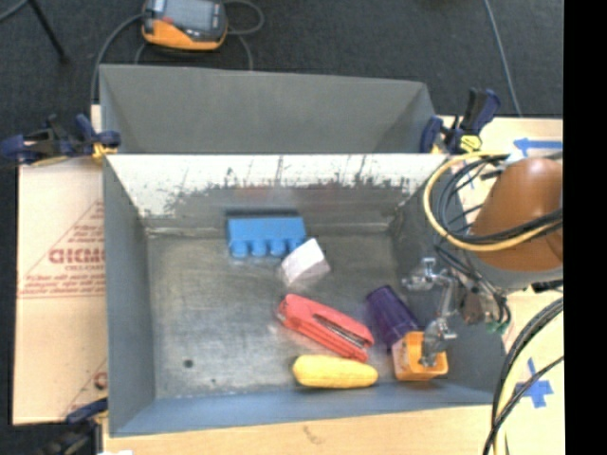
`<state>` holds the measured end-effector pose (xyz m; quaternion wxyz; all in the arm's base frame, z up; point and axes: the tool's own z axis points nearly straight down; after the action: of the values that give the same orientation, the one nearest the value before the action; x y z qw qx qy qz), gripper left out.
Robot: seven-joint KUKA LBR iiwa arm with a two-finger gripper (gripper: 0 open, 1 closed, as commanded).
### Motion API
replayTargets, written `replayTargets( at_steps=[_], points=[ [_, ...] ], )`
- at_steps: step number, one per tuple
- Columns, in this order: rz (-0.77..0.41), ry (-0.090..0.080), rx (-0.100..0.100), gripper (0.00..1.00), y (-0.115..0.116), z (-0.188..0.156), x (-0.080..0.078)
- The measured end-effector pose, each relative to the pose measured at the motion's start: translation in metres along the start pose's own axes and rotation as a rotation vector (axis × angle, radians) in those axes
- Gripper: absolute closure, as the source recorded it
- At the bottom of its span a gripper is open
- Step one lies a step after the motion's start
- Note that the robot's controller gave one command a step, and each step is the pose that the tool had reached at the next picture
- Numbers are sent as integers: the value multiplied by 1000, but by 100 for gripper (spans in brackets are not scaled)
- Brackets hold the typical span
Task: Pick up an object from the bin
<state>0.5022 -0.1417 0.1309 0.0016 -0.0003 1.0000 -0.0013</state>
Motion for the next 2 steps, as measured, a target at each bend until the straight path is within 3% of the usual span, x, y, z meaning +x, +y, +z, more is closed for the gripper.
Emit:
replayTargets(
  at_steps=[1, 2],
  points=[
    [-86, -7, 3, 0, 7, 23, -3],
    [-204, -14, 7, 0, 30, 55, -4]
  ],
)
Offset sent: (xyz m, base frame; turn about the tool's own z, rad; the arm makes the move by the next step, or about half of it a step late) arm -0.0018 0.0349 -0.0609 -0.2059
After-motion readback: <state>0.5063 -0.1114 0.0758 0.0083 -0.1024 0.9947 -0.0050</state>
